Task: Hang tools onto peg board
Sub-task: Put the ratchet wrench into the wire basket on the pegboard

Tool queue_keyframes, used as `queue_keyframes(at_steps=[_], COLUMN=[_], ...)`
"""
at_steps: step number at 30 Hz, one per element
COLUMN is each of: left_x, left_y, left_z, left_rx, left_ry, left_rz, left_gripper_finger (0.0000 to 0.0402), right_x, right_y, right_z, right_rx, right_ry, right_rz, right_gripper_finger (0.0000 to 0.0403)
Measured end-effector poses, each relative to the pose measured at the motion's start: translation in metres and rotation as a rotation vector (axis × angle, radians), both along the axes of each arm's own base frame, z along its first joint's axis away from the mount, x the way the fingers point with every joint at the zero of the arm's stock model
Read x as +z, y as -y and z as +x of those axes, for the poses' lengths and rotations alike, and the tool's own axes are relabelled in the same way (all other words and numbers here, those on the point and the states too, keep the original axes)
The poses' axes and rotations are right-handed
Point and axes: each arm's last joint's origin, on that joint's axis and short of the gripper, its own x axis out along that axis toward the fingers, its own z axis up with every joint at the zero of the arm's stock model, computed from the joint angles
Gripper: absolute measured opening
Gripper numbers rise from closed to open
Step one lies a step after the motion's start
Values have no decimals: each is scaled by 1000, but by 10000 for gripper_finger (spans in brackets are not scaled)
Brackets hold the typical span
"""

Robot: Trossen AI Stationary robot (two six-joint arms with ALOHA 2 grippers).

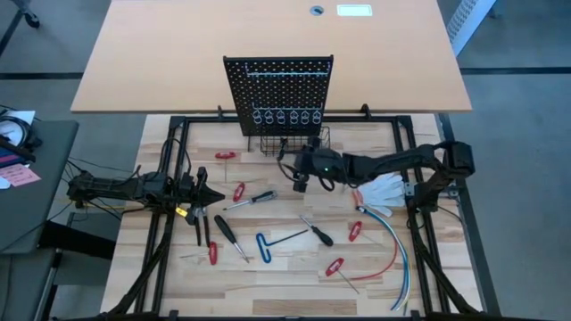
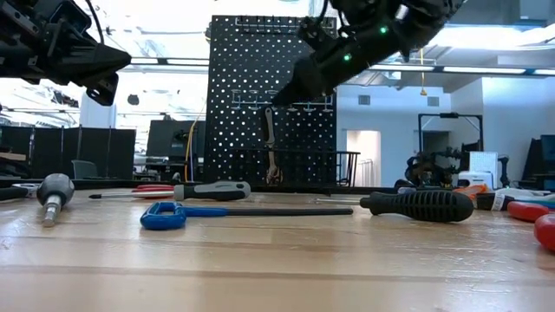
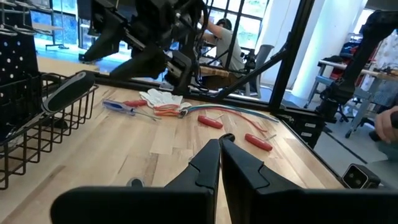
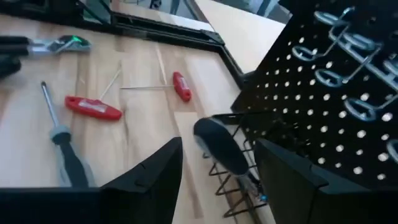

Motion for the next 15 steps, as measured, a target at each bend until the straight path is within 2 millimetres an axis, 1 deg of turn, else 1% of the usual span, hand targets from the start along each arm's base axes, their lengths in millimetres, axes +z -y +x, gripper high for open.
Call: queue_keyframes(at_steps=[3,5,7,9,12,15], left_x=[0,0,0,0,0,0], left_y=[0,0,0,0,0,0], left_z=[0,0,0,0,0,0], left_rx=[5,5,6,7,9,9], left_ry=[0,1,2,1,1,1], left_rz=[1,6,9,9,9,9], left_gripper_finger=[12,12,12,12,12,12], right_x=[-9,-22,-35,-41,-46,-49], right_y=[1,1,2,4,8,14], right_z=[3,7,16,24,35,41], right_rx=[15,20,26,-16,-111,-138], right_ry=[-8,-36,-50,-48,-33,-35], right_rz=[12,3,-23,-59,-96,-102], right_gripper_finger=[207,207,207,207,207,207])
